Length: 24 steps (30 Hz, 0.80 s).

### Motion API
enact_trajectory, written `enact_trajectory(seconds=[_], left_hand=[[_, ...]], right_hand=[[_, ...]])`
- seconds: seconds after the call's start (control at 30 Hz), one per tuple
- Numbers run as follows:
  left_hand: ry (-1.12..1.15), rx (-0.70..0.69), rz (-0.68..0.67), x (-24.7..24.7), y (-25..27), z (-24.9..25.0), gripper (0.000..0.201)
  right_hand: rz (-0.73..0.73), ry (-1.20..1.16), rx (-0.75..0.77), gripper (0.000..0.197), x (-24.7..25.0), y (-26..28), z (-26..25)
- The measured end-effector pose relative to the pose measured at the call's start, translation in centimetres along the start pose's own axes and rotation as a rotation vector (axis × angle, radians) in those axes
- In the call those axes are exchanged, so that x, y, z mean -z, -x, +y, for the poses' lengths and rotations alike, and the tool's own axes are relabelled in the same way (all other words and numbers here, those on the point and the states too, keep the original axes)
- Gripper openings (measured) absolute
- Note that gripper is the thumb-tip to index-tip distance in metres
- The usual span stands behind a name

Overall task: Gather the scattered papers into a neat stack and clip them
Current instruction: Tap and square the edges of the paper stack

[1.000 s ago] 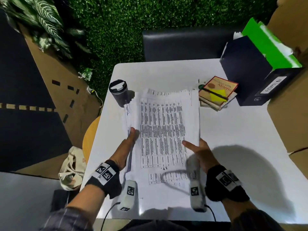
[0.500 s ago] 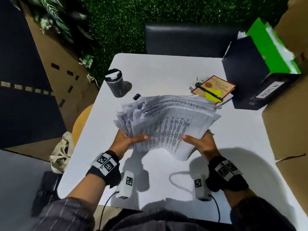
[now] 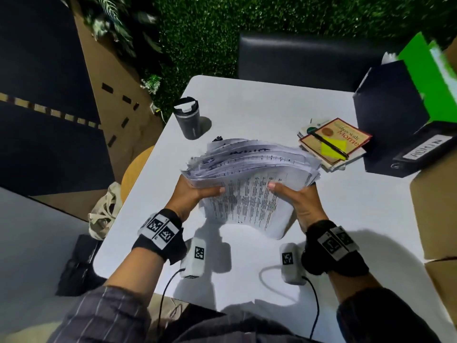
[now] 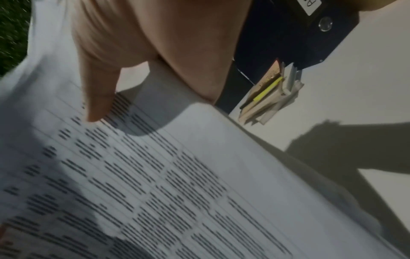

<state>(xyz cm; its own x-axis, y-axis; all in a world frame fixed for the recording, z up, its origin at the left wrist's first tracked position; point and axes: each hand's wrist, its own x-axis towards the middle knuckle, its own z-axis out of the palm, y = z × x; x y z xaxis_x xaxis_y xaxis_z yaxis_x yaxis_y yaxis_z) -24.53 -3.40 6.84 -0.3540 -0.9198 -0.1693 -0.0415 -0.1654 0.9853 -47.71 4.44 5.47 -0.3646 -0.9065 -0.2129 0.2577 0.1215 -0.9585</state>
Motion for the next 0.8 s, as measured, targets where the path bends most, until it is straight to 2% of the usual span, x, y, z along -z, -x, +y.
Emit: enact_trajectory(seconds=[0.03,0.13,0.23,0.37,0.43,0.53,0.6,0.7,0.8], left_hand=[[0.007,-0.031,0.008,0.2,0.0,0.3,0.053],[0.011,-0.108,-0.030,0.6,0.2,1.1,0.058],[0.084,-0.091,-0.048,1.4,-0.1,0.3,0.086],[0.067,-0.051,-0.082,2.5,-0.8,-1.2,0.096],[0.005,-0.022,-0.052,2.3,-1.1,-1.8,0.087],[-0.078,-0.042,0.046,0.9,-1.6,-1.2,0.045],[-0.035,-0.059,0.092,-0.2,-1.8,-0.2,0.027],[0.009,-0.120,0.139,-1.4,-2.0,1.6,0.023],[0.071,-0.238,0.164,-1.7,-1.3,3.5,0.024]], right_hand=[[0.002,-0.009,0.014,0.059,0.1,0.1,-0.4],[-0.058,-0.006,0.042,0.056,0.4,0.3,-1.4],[-0.122,-0.017,0.075,0.049,0.8,0.4,-2.1],[-0.182,-0.099,0.165,0.048,1.0,0.0,-3.1],[-0.193,-0.021,0.172,0.048,0.9,-0.2,-3.2],[-0.170,0.084,0.121,0.053,0.2,-0.6,-2.5],[-0.088,0.058,0.101,0.040,-0.8,-0.8,-2.2],[0.083,0.035,0.172,0.026,-2.0,-0.7,-3.4],[0.102,0.007,0.254,0.025,-2.0,0.0,-5.1]])
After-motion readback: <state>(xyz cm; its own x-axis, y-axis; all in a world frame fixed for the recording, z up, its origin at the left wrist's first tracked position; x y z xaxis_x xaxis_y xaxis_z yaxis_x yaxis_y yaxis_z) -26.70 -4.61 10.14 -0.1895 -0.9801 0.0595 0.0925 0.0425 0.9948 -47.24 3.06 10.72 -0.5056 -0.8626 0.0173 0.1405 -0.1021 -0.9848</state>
